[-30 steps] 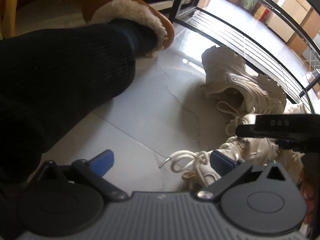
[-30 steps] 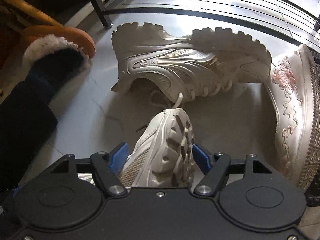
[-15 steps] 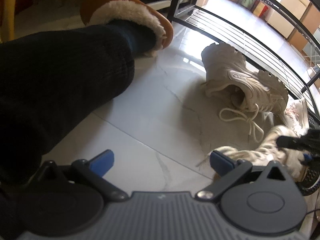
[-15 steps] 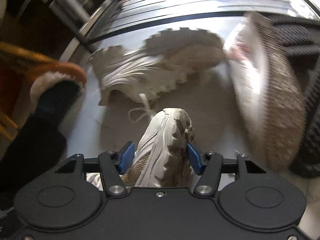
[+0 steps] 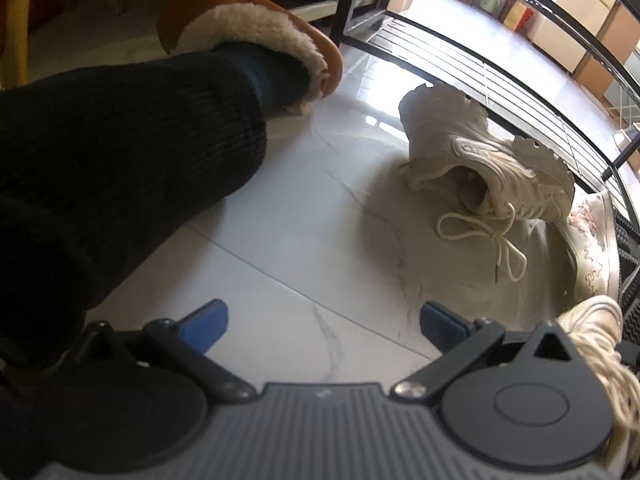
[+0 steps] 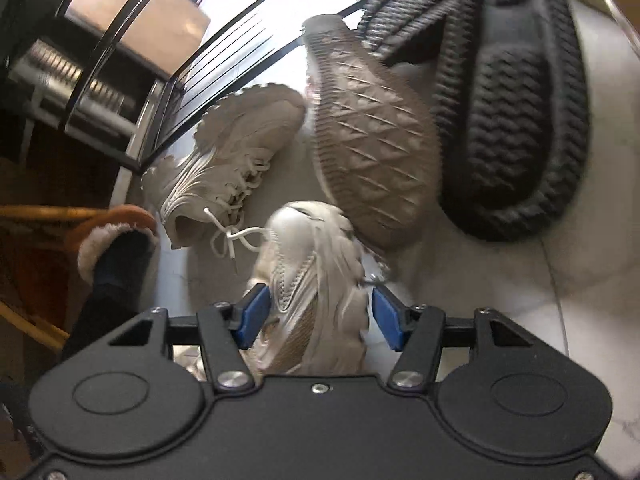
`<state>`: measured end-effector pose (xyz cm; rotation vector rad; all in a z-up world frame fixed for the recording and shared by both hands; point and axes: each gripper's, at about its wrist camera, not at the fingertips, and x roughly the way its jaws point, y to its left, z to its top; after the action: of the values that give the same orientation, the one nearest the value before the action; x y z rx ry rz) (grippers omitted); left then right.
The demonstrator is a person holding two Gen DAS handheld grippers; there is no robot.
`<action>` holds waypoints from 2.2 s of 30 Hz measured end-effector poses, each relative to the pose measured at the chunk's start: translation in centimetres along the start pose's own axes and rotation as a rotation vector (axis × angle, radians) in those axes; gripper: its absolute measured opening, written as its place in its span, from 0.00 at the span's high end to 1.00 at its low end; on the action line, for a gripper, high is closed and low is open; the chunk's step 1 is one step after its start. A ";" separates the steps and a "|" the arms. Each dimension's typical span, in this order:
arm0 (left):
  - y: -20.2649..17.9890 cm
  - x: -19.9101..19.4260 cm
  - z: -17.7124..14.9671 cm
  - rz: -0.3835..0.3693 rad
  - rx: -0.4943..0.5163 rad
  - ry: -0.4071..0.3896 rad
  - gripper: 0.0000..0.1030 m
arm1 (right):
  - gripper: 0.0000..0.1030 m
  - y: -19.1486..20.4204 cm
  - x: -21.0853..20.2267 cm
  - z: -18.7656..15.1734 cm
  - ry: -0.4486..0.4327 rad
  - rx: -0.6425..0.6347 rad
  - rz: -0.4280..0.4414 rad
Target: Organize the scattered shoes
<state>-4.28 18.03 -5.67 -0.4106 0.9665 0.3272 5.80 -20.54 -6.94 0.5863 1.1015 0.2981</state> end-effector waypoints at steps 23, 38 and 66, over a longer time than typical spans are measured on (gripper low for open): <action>-0.2 0.0 -0.2 0.004 0.017 0.006 0.01 | 0.59 -0.8 2.2 -1.3 0.026 0.041 -0.032; 0.1 0.0 0.0 0.000 -0.007 0.014 0.01 | 0.07 0.2 -0.8 -2.5 0.055 0.084 0.068; 0.7 -0.3 0.4 -0.036 -0.061 0.003 0.01 | 0.13 10.4 7.5 -5.5 0.308 -0.533 -0.270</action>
<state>-4.53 18.82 -5.33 -0.4836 0.9527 0.3241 4.73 -6.71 -8.32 -0.0877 1.3154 0.4356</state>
